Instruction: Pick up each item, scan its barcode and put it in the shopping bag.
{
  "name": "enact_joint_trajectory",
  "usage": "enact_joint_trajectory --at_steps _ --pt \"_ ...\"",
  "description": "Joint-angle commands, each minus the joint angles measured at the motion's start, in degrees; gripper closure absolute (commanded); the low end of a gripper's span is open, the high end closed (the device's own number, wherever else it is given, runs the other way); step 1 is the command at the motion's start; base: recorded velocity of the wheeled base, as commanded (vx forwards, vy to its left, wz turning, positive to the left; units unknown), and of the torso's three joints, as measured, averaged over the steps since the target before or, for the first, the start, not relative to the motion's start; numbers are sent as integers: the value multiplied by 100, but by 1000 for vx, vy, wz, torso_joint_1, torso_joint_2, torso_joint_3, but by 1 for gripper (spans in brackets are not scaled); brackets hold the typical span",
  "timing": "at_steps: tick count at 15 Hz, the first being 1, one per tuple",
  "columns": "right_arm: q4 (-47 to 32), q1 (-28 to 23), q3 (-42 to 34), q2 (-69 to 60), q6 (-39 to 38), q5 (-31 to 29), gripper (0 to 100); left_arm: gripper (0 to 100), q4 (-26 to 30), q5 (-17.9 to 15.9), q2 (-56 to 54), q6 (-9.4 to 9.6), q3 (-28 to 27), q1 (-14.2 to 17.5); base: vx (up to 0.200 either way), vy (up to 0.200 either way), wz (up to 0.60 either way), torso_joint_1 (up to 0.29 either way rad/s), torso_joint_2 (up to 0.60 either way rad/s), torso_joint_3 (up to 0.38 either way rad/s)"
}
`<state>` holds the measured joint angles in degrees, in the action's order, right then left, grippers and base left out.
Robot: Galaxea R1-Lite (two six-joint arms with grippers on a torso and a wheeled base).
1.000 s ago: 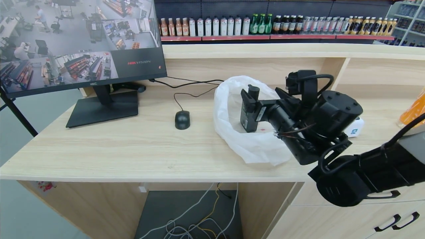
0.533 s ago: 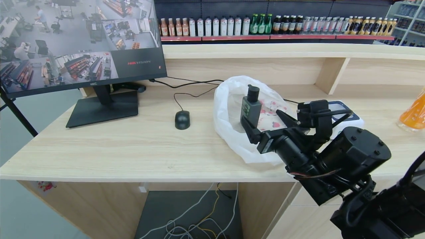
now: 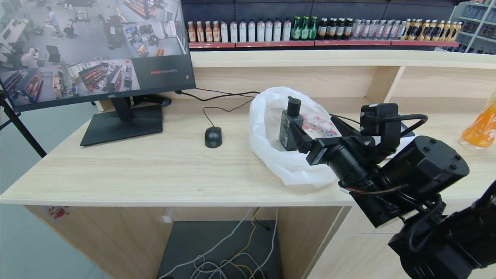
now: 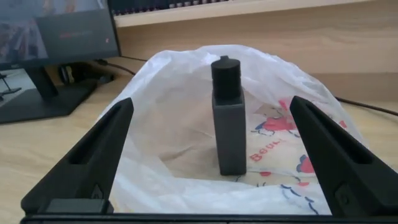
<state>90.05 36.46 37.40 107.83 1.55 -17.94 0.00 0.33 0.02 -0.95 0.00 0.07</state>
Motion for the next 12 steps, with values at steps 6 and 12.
enact_joint_trajectory --at_steps 6,12 --pt "-5 -148 4 54 -58 1 0 0 0 2 -2 -19 0 1 0 -200 0 4 4 2" --pt "-5 -192 -347 -262 -146 1 0 0 9 2 -2 -10 0 1 0 -200 0 1 2 -1"
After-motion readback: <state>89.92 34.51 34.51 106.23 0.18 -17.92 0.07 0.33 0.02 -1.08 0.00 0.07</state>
